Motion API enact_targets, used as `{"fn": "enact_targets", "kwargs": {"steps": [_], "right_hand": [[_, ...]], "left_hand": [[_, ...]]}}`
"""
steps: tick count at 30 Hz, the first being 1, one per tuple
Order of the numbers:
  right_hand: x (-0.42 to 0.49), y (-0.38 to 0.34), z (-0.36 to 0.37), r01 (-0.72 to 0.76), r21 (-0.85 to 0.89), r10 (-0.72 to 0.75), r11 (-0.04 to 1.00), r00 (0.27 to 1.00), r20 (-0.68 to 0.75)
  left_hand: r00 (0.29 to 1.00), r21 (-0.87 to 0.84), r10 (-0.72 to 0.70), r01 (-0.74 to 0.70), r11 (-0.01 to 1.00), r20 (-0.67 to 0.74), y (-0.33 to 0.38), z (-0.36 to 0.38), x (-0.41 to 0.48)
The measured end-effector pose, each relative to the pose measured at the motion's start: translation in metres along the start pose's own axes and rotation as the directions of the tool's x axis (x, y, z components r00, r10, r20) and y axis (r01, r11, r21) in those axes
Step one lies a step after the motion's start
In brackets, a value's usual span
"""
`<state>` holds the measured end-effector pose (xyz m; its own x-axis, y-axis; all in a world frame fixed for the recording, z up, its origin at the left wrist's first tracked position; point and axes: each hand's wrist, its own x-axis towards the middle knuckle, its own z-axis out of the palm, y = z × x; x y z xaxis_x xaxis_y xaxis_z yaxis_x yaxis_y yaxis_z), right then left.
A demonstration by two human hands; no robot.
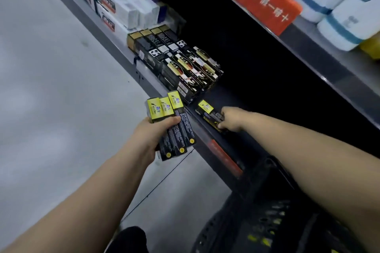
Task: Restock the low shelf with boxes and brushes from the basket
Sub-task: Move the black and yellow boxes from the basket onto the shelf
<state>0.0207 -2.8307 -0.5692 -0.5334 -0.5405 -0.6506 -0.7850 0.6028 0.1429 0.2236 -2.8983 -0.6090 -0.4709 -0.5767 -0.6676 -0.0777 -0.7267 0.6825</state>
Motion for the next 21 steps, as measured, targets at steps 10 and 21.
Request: {"fn": "enact_targets", "kwargs": {"steps": [10, 21], "right_hand": [[0.019, -0.006, 0.023, 0.051, 0.133, -0.038, 0.990, 0.994, -0.102], [-0.017, -0.017, -0.018, 0.143, 0.784, -0.278, 0.604, 0.960, 0.039]], "left_hand": [[0.998, -0.006, 0.015, -0.015, 1.000, 0.057, -0.004, 0.003, 0.004], [0.988, -0.041, 0.048, -0.043, 0.998, 0.145, 0.005, 0.014, 0.004]]}}
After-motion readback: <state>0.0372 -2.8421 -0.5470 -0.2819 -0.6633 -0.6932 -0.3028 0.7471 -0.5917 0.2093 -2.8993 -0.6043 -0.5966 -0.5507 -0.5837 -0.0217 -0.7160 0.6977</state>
